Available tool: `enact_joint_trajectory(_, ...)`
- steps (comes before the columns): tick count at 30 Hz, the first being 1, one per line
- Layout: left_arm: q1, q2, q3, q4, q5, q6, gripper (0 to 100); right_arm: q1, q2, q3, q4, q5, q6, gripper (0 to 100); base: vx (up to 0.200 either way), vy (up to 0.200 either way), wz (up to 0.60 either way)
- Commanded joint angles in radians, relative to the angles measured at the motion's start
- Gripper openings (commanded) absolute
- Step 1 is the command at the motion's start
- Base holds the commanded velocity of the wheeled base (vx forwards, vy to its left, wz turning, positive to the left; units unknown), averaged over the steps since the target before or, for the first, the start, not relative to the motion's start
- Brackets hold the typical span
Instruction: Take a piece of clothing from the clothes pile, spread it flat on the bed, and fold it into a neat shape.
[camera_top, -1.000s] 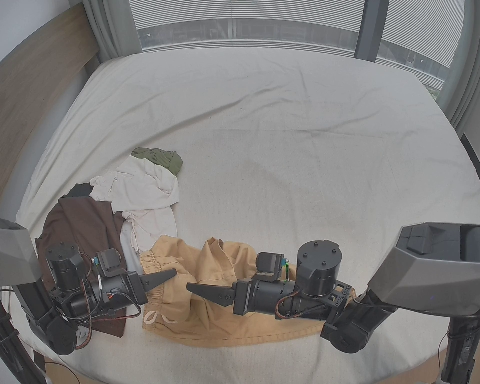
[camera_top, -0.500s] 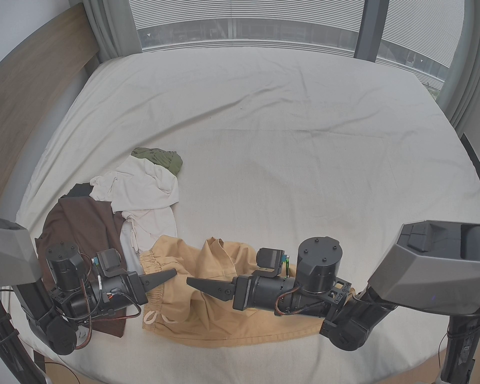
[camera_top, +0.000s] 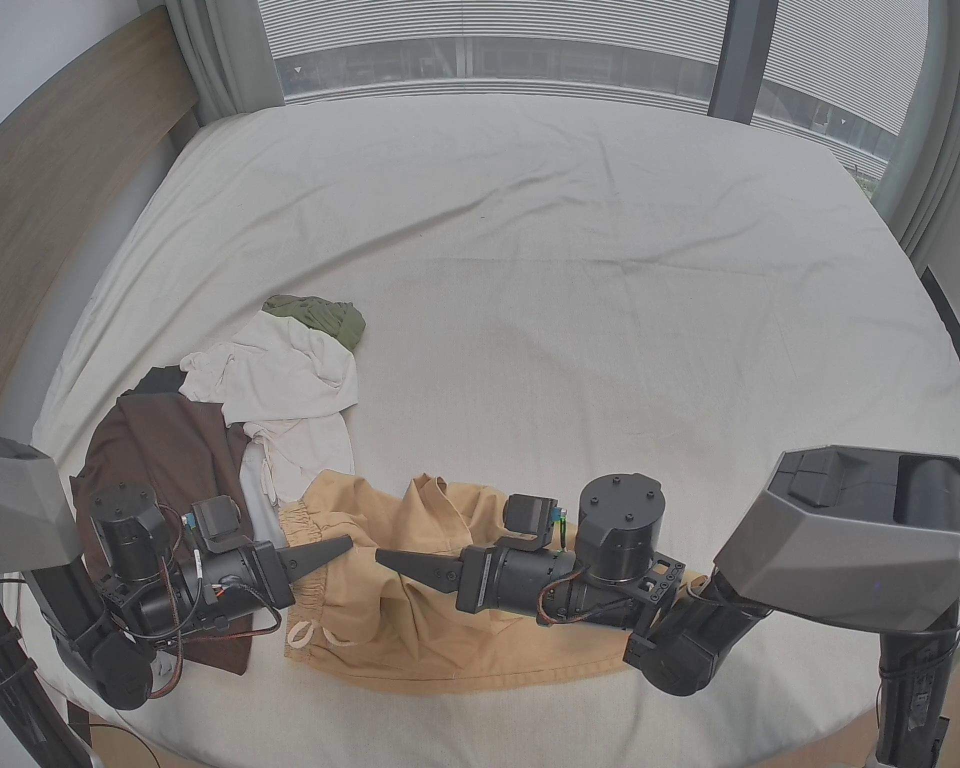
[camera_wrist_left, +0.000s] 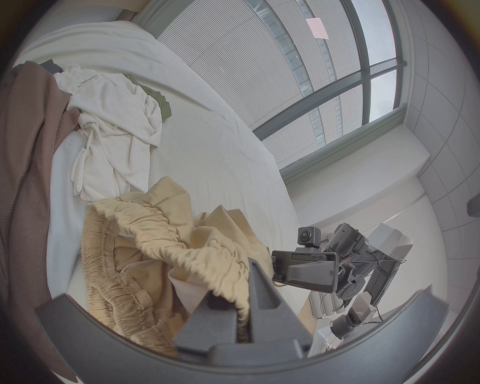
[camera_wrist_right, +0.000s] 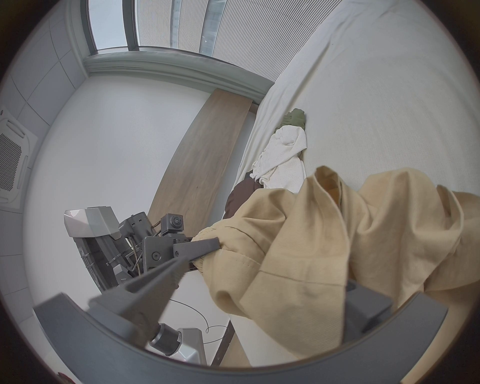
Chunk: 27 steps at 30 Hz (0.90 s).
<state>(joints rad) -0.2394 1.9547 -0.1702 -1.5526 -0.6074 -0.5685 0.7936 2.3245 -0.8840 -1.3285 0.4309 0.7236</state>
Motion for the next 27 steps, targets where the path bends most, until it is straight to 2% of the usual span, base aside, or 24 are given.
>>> enact_joint_trajectory(1, 0.0, 0.0, -0.002, -0.001, 0.0, -0.001, 0, -0.001, 0.007, -0.006, -0.001, -0.001, -0.001, 0, 0.0, 0.0, 0.0)
enact_joint_trajectory(10, -0.001, -0.002, -0.005, -0.001, 0.002, -0.001, 0, -0.027, -0.039, 0.014, -0.015, -0.001, -0.001, 0, 0.0, 0.0, 0.0)
enact_joint_trajectory(15, -0.003, -0.039, -0.02, -0.001, 0.002, -0.004, 0, -0.042, -0.123, 0.1, -0.047, -0.001, -0.004, 0, 0.0, 0.0, 0.0)
enact_joint_trajectory(22, 0.0, -0.074, -0.061, -0.001, 0.003, -0.005, 0, -0.113, -0.22, 0.217, -0.057, -0.001, -0.078, 0, 0.0, 0.0, 0.0)
enact_joint_trajectory(27, -0.003, -0.076, -0.091, -0.003, 0.038, -0.005, 0, -0.168, -0.249, 0.307, -0.163, 0.002, -0.079, 0, 0.0, 0.0, 0.0)
